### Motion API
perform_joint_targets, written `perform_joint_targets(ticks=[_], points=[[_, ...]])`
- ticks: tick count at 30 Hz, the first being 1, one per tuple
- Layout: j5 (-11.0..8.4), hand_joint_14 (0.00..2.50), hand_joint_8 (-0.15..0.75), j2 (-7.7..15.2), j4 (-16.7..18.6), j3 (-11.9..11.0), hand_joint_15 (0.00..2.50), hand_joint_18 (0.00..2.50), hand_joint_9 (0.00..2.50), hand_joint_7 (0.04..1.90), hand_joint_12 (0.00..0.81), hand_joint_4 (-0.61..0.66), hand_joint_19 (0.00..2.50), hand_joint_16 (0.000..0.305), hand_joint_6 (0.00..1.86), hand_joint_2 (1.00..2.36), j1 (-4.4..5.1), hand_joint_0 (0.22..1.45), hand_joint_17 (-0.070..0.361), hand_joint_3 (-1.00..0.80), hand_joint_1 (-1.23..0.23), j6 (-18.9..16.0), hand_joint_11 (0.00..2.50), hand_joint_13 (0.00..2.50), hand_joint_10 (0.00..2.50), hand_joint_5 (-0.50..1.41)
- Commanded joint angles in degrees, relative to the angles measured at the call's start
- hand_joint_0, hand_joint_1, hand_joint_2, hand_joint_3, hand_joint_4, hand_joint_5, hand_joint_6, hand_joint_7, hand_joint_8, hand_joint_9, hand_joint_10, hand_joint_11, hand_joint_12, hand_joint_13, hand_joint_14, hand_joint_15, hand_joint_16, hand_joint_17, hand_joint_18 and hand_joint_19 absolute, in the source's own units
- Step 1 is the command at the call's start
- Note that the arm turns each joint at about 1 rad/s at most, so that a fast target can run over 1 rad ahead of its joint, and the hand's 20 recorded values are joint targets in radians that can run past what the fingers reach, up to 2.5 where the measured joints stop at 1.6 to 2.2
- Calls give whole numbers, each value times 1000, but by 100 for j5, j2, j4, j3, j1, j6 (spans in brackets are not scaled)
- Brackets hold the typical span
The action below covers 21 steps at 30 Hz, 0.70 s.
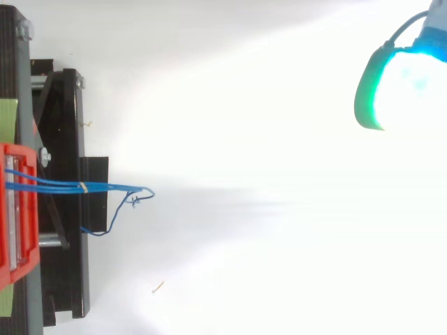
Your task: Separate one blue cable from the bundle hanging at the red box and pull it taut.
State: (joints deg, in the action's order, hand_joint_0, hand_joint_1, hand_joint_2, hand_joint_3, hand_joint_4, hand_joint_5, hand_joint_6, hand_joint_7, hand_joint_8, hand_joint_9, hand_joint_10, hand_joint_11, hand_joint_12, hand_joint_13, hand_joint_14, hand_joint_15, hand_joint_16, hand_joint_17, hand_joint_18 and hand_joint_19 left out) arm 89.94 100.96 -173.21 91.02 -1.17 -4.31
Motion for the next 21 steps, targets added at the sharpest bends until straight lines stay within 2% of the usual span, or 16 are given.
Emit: perform_joint_targets(ticks=[1,15,18,21], points=[[15,10,281,2,-2,4,275,543,652,810,354,175,430,47,502,1000,11,509,106,-500,-578,0,308,597,7,-214],[15,9,282,2,-107,4,283,552,609,812,365,180,445,50,502,1000,46,491,112,-500,-664,44,300,591,7,-220],[24,9,286,2,-257,-5,283,555,615,810,363,182,444,50,502,1000,46,493,112,-500,-665,105,305,591,7,-219],[6,9,287,2,-142,4,283,559,620,810,365,185,445,50,502,1000,73,493,112,-500,-667,132,305,591,10,-218]])
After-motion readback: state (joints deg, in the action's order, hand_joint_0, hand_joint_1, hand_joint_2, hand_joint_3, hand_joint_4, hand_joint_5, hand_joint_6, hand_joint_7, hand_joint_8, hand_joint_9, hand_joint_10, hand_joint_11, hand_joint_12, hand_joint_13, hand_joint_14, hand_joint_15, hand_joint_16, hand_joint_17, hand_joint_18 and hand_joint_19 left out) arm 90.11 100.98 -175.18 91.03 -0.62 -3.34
